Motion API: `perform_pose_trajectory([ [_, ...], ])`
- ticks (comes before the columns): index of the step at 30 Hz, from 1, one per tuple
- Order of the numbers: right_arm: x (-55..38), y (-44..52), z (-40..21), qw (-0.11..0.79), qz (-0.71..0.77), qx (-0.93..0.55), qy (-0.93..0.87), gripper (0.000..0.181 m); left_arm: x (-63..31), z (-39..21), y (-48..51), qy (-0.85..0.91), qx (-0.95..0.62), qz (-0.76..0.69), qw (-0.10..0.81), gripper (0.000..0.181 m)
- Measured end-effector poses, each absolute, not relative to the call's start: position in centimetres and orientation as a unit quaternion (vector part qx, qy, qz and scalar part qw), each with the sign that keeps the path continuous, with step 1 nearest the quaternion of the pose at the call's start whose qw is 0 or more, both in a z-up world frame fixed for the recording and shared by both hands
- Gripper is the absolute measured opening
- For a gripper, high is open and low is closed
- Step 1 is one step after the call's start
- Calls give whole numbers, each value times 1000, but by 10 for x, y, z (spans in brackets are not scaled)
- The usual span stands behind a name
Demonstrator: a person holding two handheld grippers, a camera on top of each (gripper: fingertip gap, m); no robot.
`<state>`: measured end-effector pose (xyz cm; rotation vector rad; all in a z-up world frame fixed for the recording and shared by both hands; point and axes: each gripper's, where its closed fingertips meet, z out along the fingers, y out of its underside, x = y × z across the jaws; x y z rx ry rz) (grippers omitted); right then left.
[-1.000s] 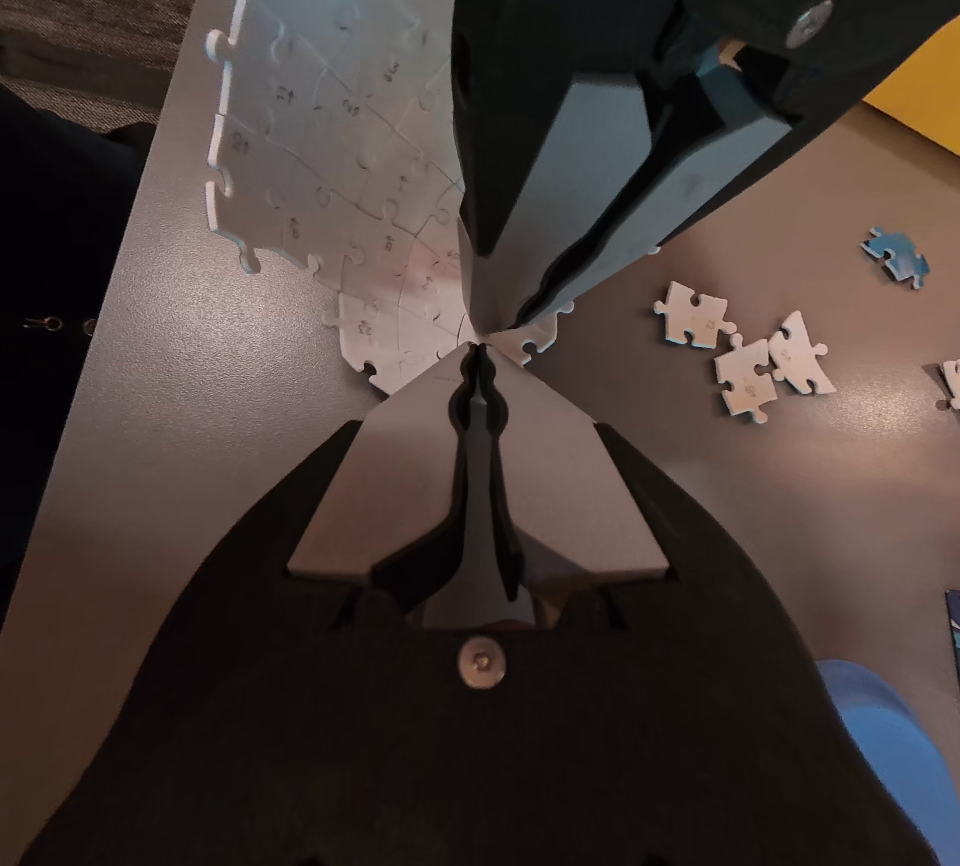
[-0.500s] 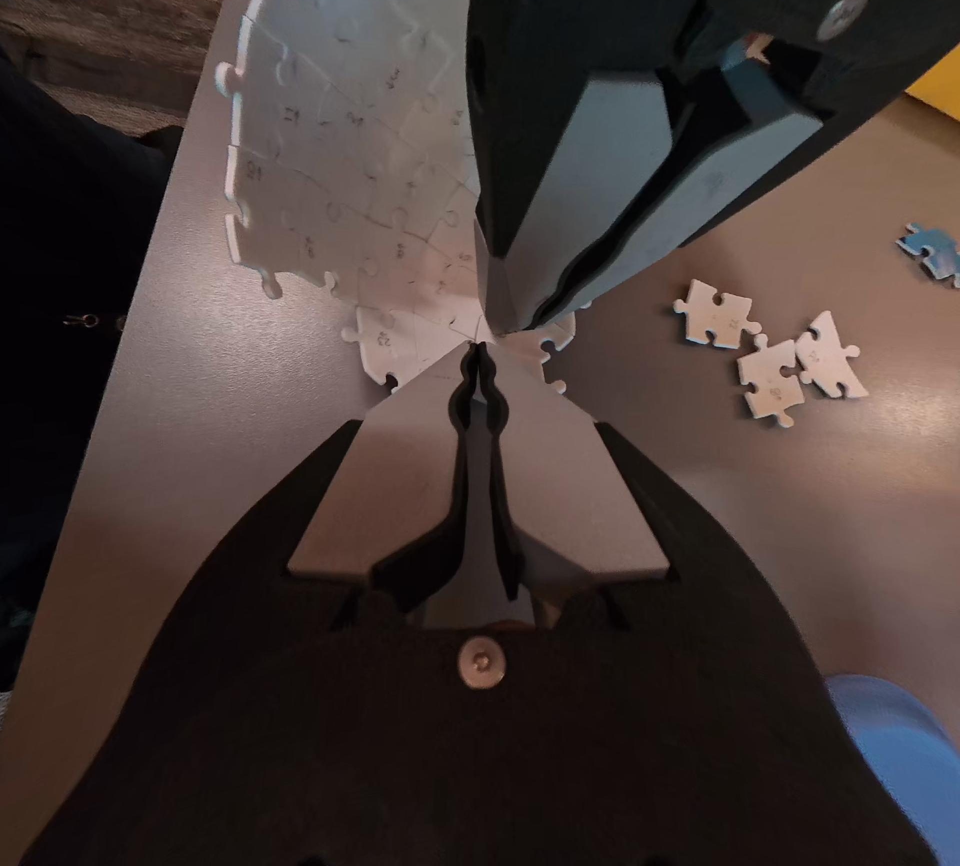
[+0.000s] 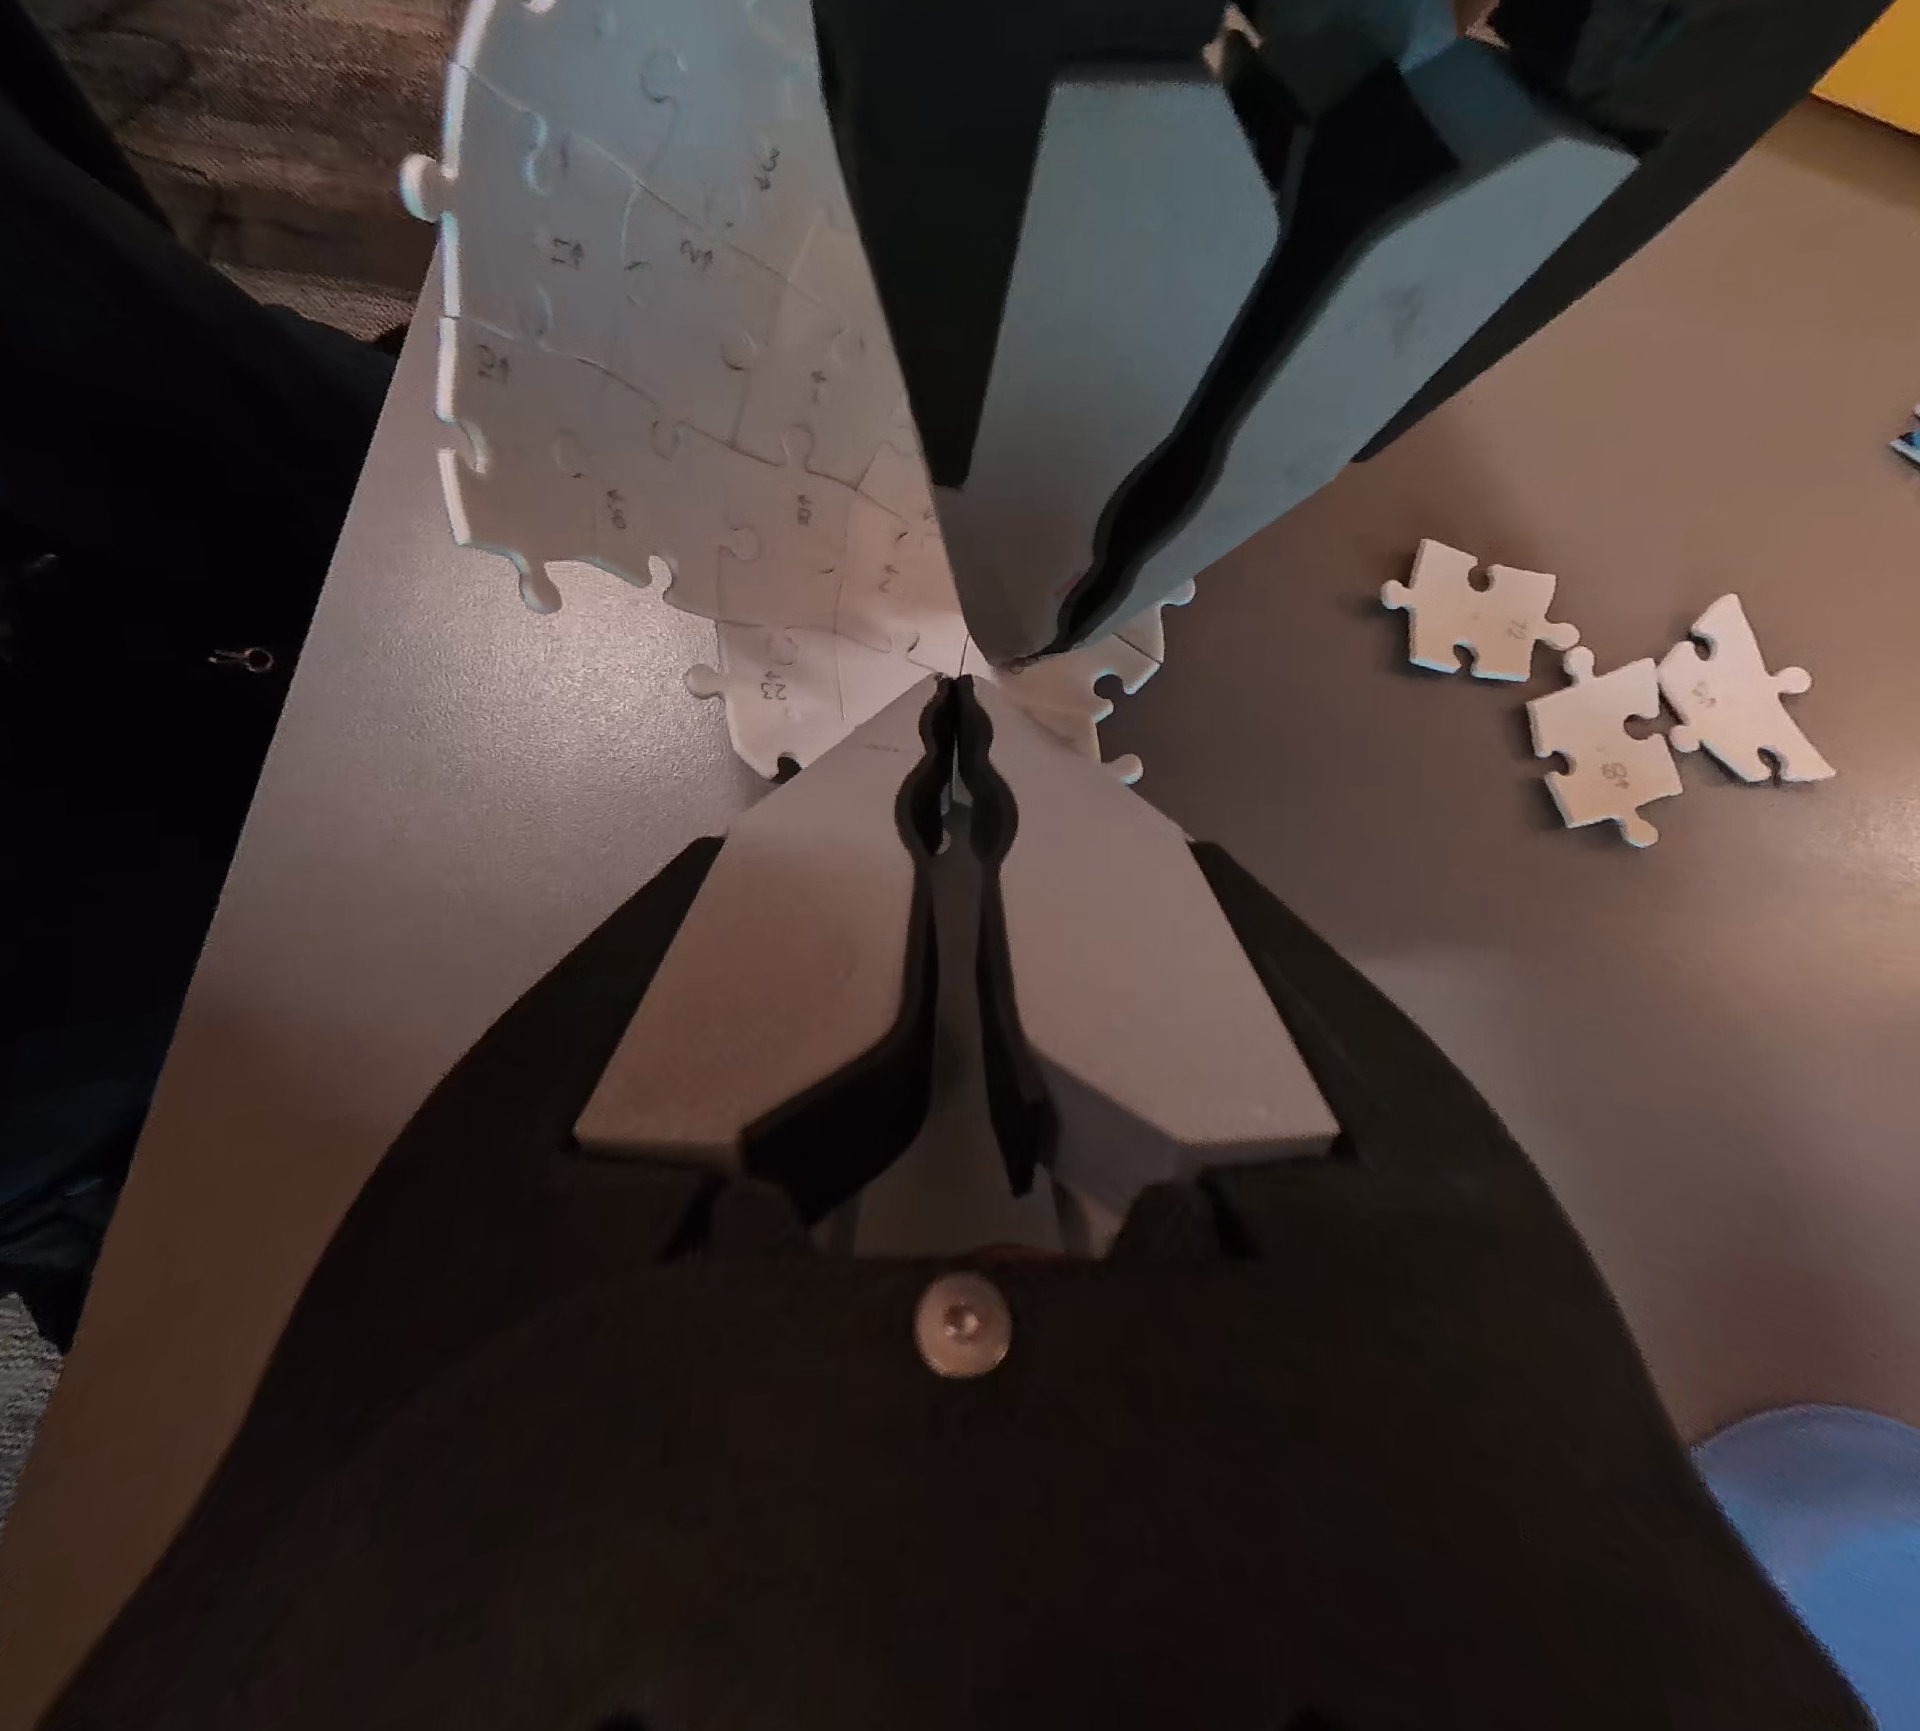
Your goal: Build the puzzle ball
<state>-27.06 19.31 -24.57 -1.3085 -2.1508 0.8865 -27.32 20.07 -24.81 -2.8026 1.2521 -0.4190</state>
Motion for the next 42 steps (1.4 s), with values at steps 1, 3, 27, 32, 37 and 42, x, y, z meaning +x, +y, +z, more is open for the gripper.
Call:
perform_pose_trajectory([
  [1, -270, 193, -246, 238, 320, -474, -785, 0, -273, -248, 201, 403, -905, -136, 22, 0],
  [3, -270, 193, -246, 241, 321, -473, -785, 0, -273, -248, 201, 403, -905, -136, 24, 0],
  [27, -269, 193, -246, 327, 264, -397, -816, 0, -267, -248, 202, 422, -898, -125, 20, 0],
  [32, -269, 193, -246, 329, 268, -398, -814, 0, -267, -248, 203, 440, -890, -113, 22, 0],
  [37, -269, 193, -246, 338, 261, -396, -813, 0, -266, -248, 204, 458, -882, -105, 23, 0],
  [42, -269, 193, -245, 348, 253, -384, -817, 0, -266, -248, 204, 466, -880, -95, 6, 0],
])
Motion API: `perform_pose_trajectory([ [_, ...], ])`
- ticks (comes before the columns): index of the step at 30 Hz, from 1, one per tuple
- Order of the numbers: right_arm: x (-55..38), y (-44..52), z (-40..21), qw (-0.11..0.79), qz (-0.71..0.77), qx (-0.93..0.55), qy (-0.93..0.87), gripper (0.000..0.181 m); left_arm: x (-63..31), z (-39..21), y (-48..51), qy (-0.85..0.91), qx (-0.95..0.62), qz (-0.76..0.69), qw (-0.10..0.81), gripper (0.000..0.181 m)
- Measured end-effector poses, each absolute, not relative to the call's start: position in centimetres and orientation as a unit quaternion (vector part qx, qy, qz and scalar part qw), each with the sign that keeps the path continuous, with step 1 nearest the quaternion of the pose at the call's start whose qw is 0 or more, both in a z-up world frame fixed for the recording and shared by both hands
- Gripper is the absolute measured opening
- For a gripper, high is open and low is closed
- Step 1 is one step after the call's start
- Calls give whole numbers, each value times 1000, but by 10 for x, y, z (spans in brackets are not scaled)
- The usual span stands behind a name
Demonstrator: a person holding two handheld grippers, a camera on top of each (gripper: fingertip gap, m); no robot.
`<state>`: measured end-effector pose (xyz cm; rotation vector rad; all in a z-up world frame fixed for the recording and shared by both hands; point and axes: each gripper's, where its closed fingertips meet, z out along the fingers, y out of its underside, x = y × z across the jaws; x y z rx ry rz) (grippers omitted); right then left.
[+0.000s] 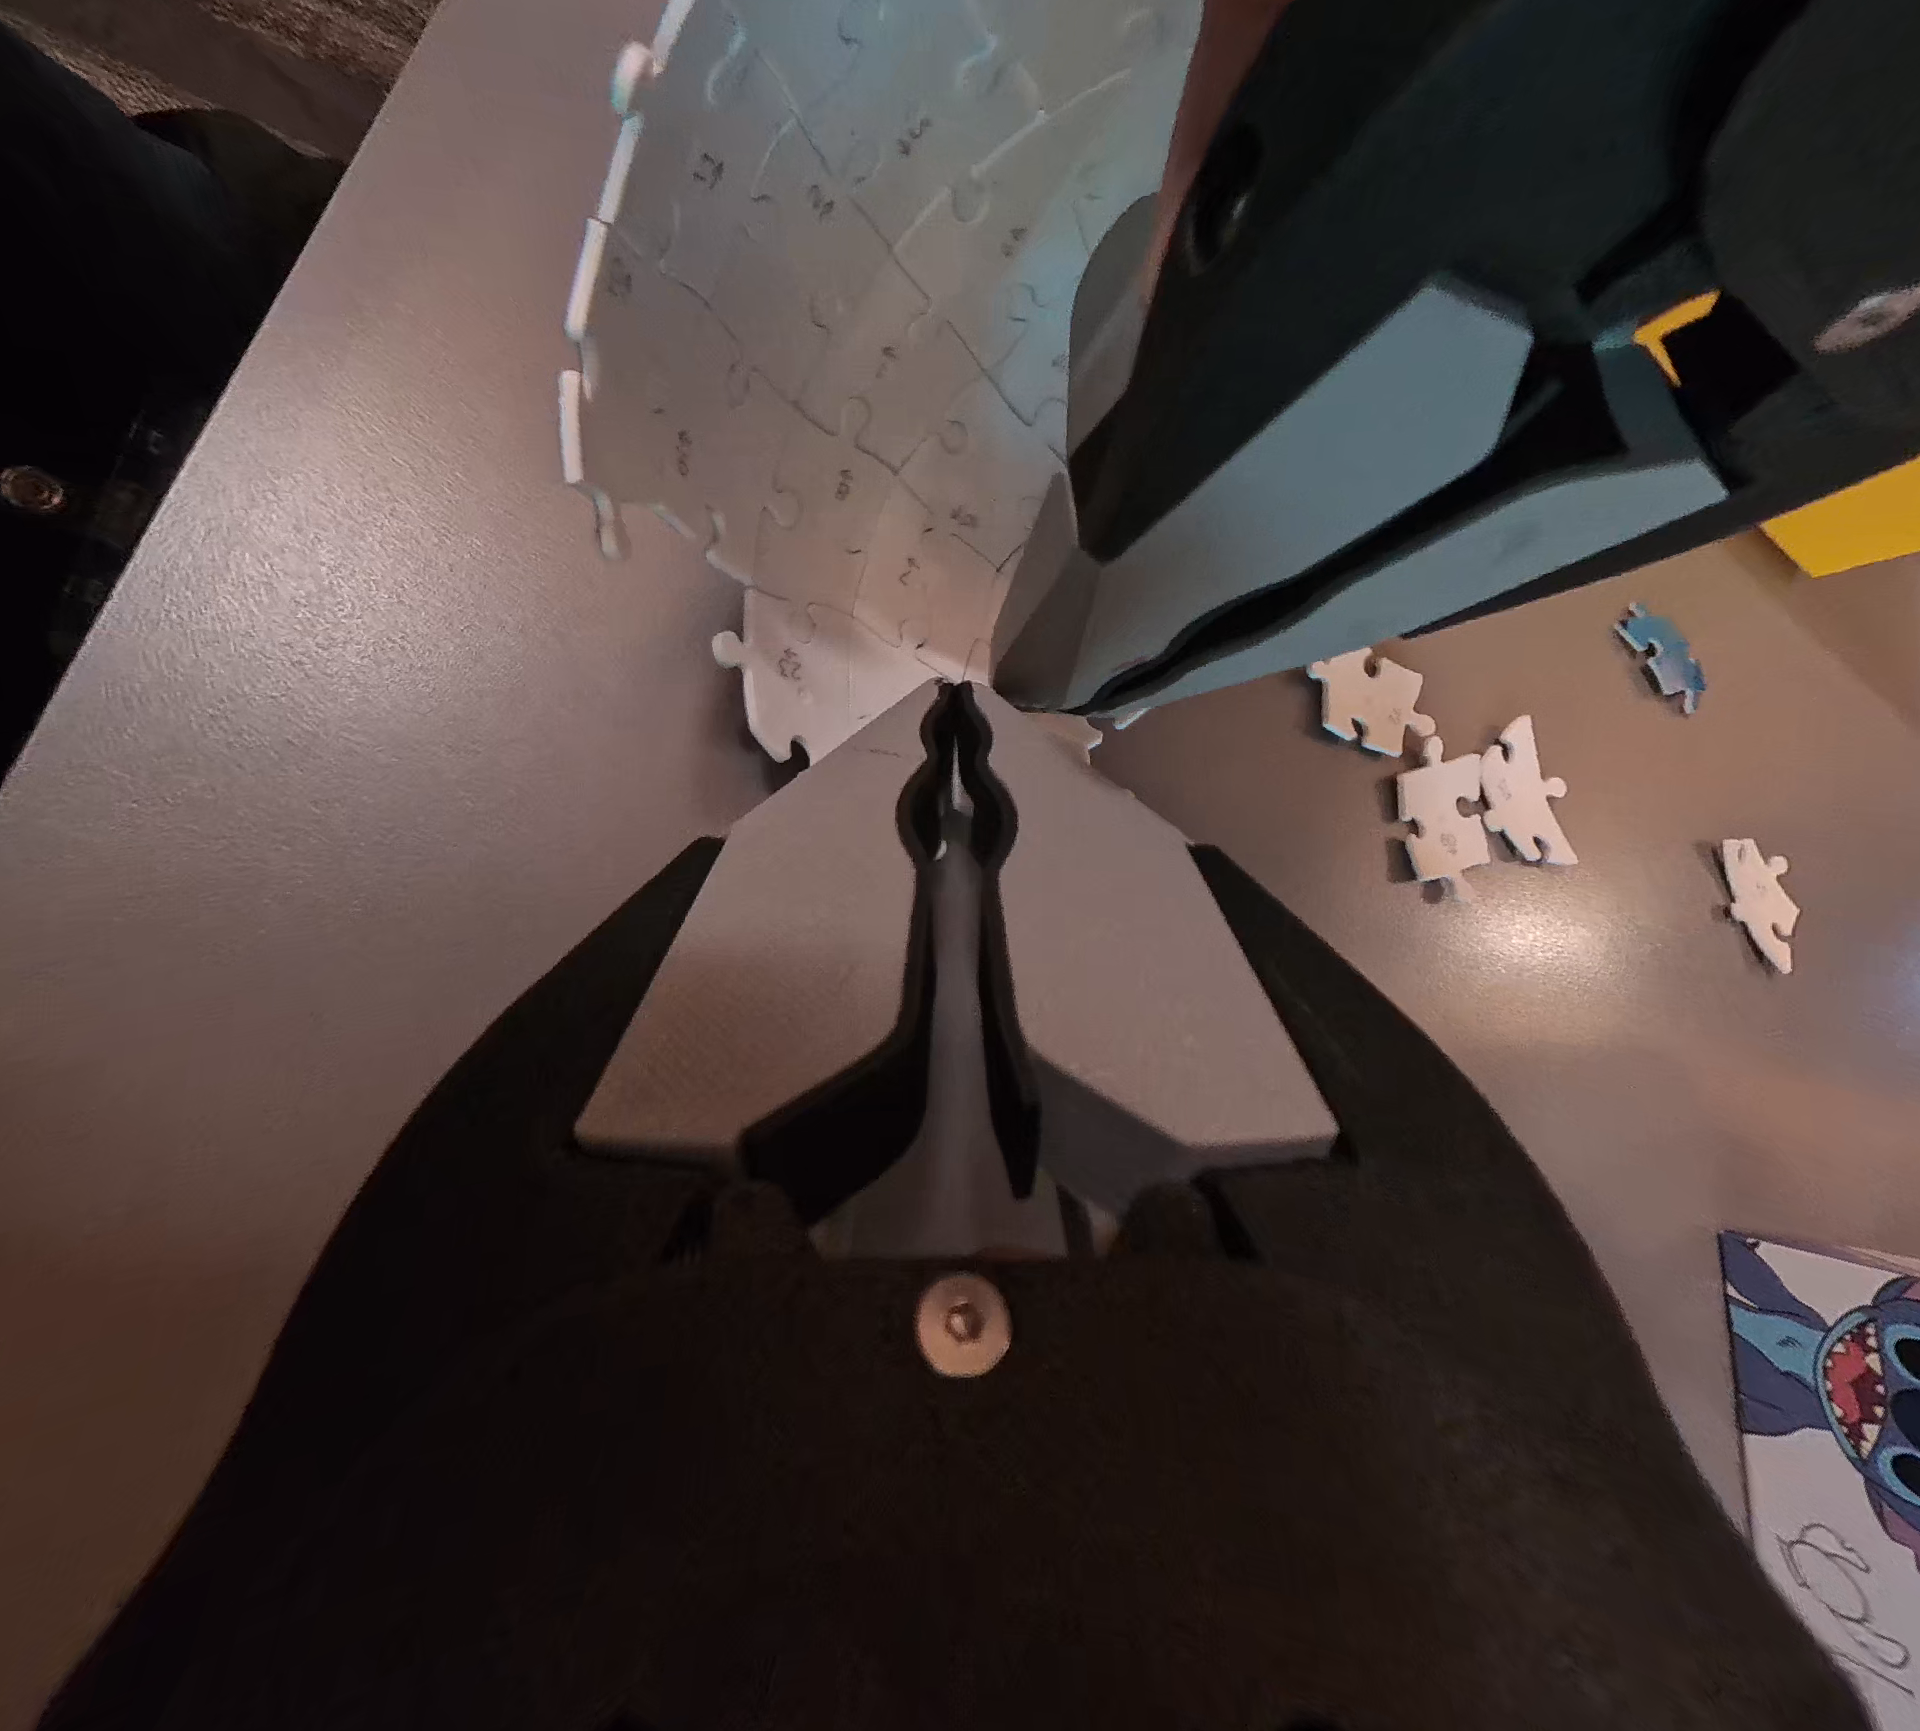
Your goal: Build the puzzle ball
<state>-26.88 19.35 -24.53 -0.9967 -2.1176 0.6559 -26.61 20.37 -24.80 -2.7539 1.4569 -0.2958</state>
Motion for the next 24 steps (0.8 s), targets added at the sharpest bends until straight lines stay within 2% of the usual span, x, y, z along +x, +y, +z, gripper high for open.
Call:
perform_pose_trajectory([
  [13, -265, 212, -231, 367, 266, -426, -783, 0, -263, -249, 204, 474, -877, -82, -3, 0],
  [24, -266, 216, -243, 335, 248, -457, -786, 0, -261, -249, 205, 469, -878, -101, -2, 0],
])
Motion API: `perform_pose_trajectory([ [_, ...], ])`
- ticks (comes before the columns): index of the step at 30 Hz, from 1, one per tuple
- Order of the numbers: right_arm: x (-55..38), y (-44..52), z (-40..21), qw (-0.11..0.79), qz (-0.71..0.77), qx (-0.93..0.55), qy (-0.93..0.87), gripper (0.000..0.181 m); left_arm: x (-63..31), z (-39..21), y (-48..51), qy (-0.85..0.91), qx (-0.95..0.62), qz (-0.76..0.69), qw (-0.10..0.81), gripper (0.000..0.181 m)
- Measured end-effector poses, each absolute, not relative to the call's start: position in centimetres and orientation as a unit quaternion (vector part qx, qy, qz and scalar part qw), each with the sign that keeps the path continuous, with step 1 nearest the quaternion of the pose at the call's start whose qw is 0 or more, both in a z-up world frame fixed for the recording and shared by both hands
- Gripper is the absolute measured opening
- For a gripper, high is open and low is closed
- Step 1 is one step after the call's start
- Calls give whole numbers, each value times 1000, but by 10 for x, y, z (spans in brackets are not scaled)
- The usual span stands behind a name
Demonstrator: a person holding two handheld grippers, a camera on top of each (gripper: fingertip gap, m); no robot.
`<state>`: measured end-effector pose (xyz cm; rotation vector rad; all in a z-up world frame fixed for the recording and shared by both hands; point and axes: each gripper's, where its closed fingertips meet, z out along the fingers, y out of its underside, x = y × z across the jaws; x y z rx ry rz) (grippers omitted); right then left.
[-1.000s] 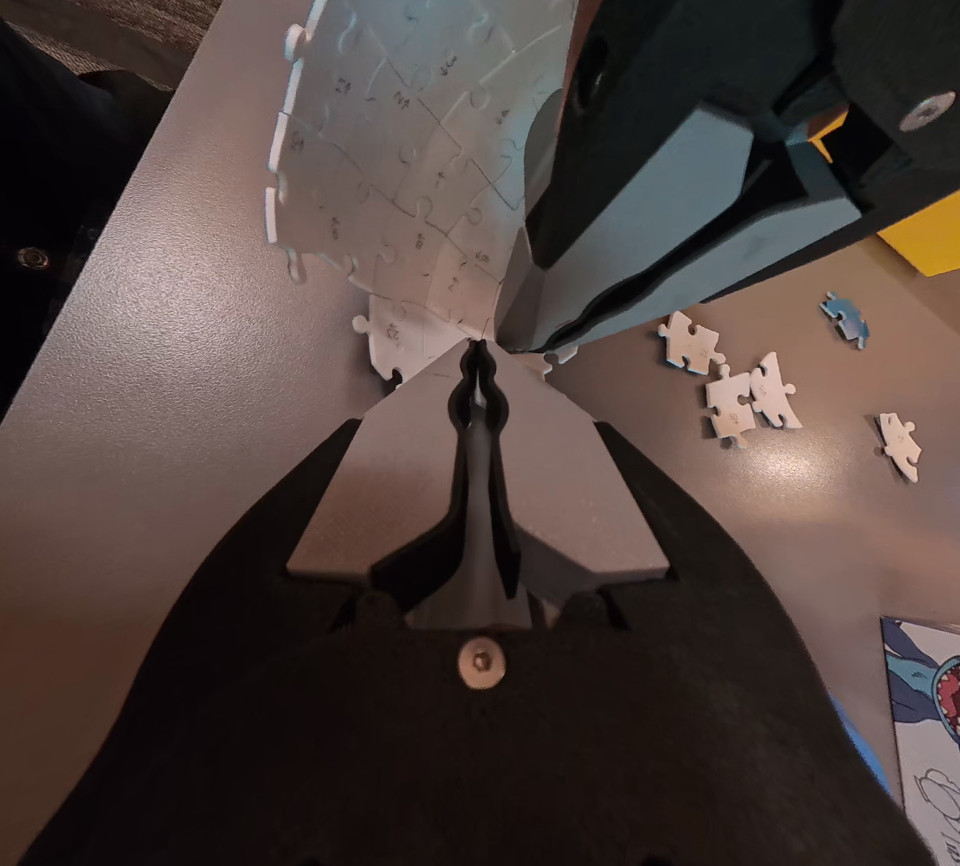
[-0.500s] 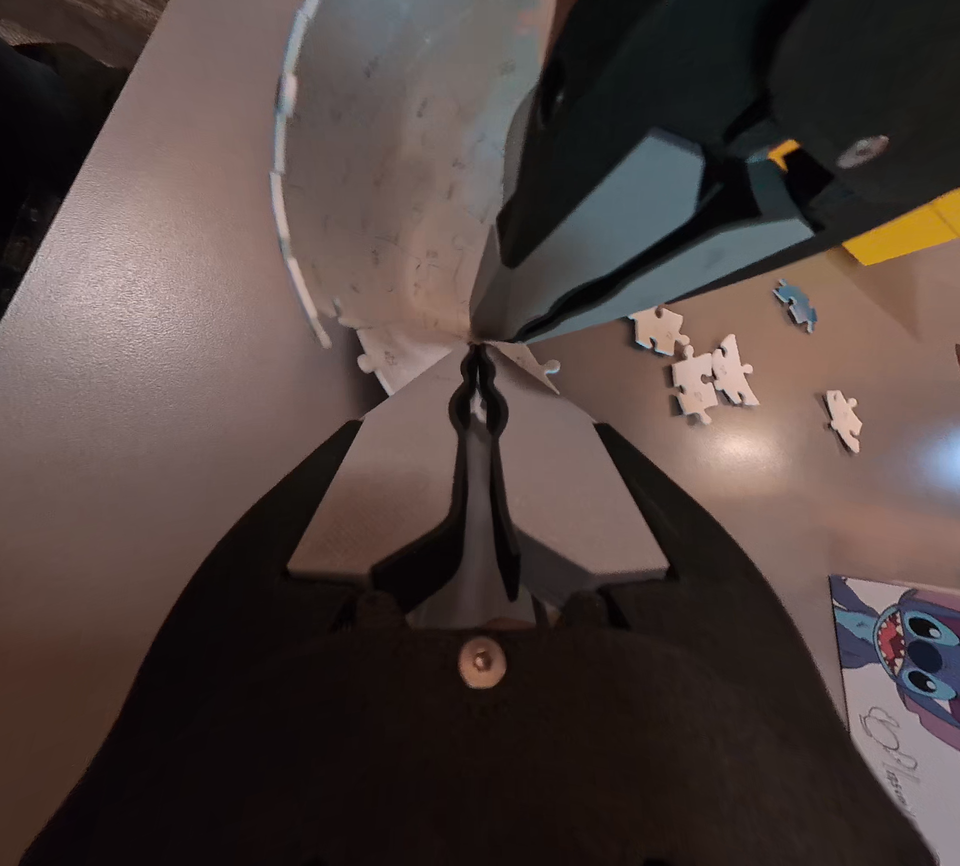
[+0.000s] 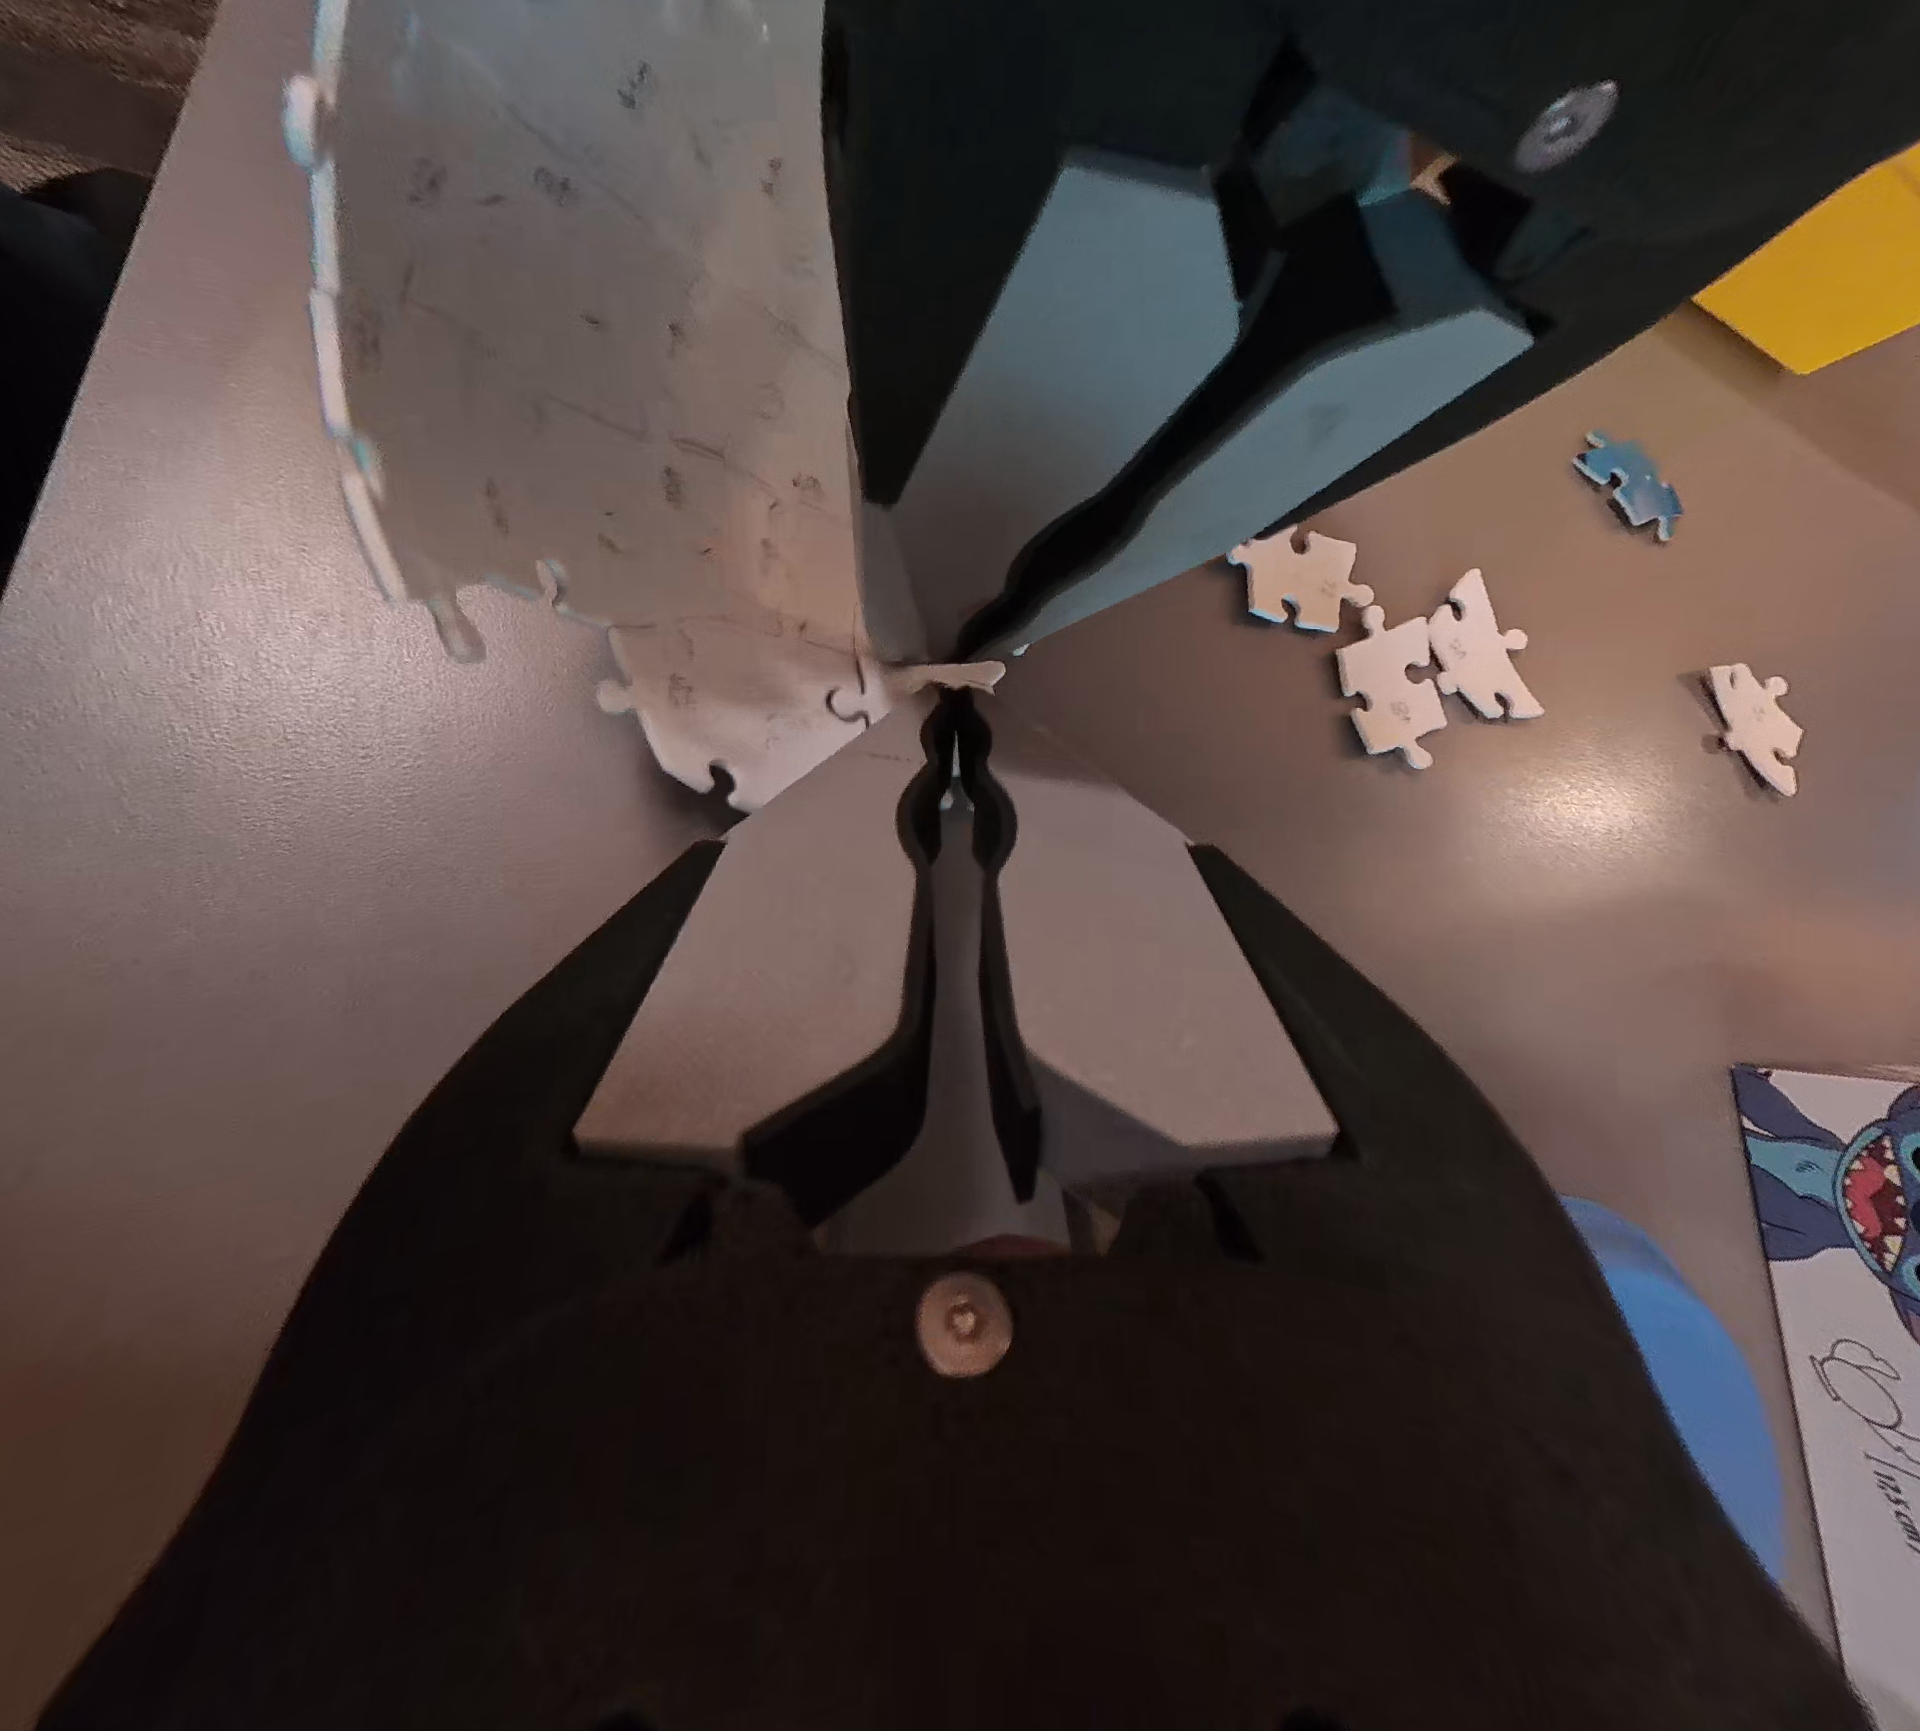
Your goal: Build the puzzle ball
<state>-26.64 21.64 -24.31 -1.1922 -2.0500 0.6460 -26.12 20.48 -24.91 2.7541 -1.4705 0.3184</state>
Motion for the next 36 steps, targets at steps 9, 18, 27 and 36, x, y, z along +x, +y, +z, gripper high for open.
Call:
perform_pose_trajectory([
  [9, -265, 215, -244, 371, 191, -415, -809, 0, -261, -249, 205, -461, 881, 111, 3, 0],
  [18, -260, 203, -242, 366, 208, -384, -822, 0, -260, -249, 205, -457, 882, 115, 4, 0],
  [27, -262, 201, -245, 379, 140, -337, -850, 0, -251, -230, 213, -441, 881, 167, -30, 0],
  [36, -262, 201, -247, 319, 204, -373, -847, 0, -264, -161, 243, -376, 877, 236, -185, 0],
])
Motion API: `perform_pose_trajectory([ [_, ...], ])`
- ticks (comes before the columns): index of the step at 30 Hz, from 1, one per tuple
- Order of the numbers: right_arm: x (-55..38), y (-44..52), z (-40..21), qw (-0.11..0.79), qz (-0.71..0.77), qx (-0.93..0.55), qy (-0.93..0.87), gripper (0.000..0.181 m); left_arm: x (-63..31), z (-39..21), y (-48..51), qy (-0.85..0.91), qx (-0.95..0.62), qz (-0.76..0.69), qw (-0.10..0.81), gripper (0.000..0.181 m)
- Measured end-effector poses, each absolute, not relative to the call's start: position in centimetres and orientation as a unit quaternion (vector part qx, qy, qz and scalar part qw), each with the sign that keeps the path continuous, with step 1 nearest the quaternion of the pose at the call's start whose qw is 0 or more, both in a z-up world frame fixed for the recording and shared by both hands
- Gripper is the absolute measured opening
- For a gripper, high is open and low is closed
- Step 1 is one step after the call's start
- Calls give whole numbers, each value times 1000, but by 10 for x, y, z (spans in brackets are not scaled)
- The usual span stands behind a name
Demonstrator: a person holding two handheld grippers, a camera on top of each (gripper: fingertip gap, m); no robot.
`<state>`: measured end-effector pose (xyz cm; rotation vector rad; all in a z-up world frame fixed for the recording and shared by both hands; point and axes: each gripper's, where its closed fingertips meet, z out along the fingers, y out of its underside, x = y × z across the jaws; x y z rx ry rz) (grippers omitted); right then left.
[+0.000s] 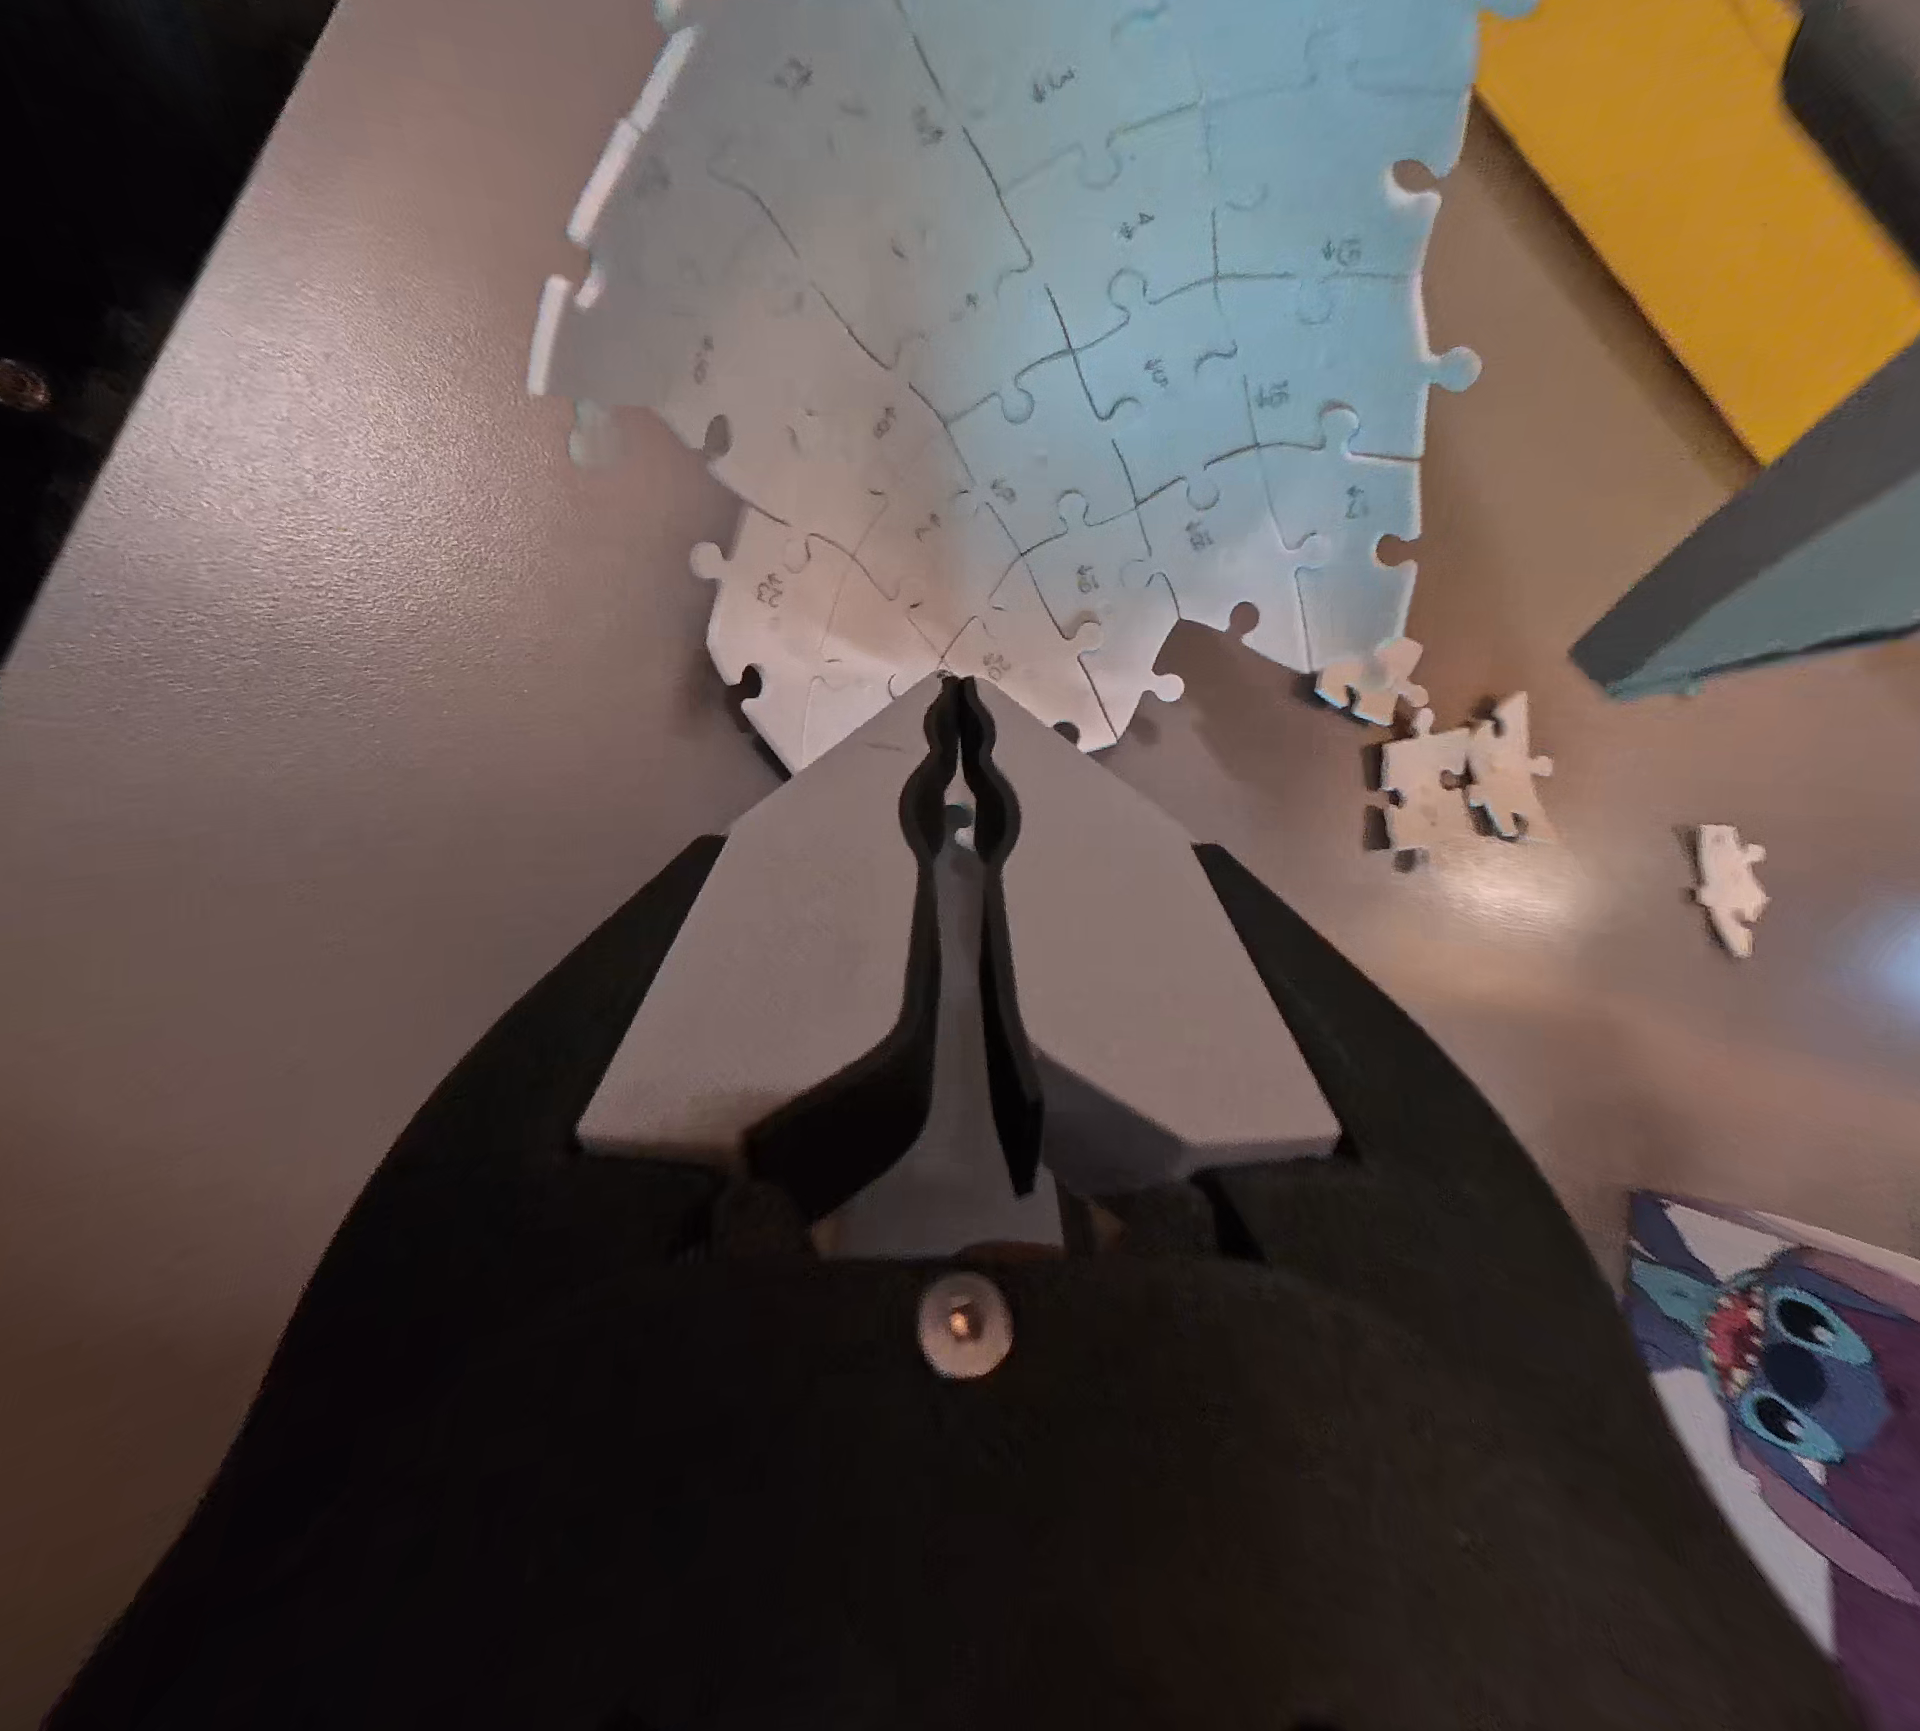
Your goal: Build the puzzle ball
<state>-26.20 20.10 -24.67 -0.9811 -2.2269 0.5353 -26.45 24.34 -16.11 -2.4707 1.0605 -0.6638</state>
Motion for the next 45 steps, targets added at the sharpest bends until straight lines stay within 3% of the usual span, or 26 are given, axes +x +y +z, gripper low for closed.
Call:
perform_pose_trajectory([
  [5, -262, 201, -247, 256, 235, -381, -857, 0, -278, -159, 245, 323, -877, -275, 224, 0],
  [10, -264, 201, -247, 249, 265, -390, -846, 0, -297, -158, 249, 269, -872, -306, 271, 0],
  [32, -263, 200, -246, 440, 131, -331, -824, 0, -304, -195, 231, 190, -860, -396, 259, 0],
  [36, -262, 200, -245, 487, 48, -266, -831, 0, -303, -193, 228, 191, -857, -399, 265, 0],
  [45, -262, 199, -246, 458, -56, -173, -870, 0, -303, -195, 227, 194, -866, -379, 262, 0],
])
